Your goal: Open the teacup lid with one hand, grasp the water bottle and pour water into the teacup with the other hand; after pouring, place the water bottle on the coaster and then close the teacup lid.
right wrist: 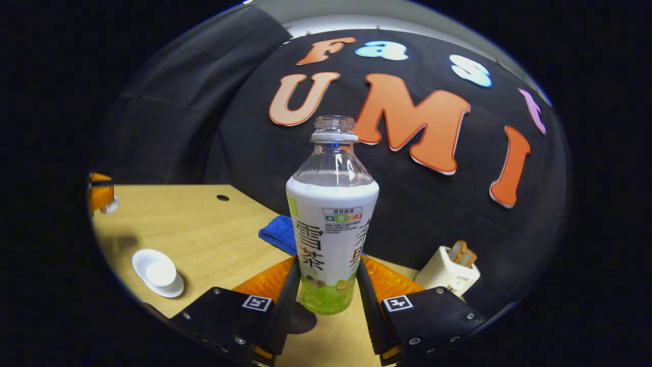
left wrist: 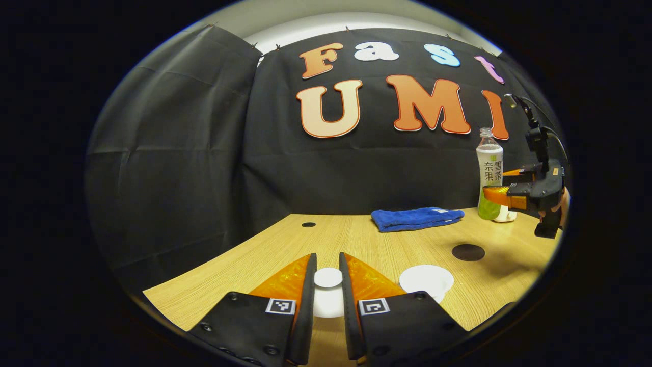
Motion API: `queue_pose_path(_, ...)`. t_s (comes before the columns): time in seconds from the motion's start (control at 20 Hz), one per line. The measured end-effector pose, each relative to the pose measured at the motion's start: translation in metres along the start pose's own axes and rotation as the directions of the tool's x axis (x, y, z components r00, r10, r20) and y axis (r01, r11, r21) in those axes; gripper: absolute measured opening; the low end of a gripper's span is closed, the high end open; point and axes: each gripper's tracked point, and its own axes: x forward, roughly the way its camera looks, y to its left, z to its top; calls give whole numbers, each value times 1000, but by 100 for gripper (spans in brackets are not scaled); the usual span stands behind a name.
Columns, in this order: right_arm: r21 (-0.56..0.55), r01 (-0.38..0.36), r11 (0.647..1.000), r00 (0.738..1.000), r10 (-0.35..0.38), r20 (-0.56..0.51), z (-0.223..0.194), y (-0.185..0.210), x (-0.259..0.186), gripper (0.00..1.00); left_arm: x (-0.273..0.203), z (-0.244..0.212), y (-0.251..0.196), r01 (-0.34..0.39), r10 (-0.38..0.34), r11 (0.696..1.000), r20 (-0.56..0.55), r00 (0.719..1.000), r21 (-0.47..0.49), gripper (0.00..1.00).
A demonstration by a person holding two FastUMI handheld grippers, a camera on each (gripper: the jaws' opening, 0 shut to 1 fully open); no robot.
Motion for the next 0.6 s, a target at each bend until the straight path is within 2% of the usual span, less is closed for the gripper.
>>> queue_pose_path(0.15,173,-24,985,999,31,-36,-12,2,3,65,-1,-1,2,-4,4,1000,2,1000,6,31)
queue_pose_path(0.6,203,-31,979,989,59,-132,-52,16,18,65,1,-7,-5,4,-4,1000,-12,1000,10,31)
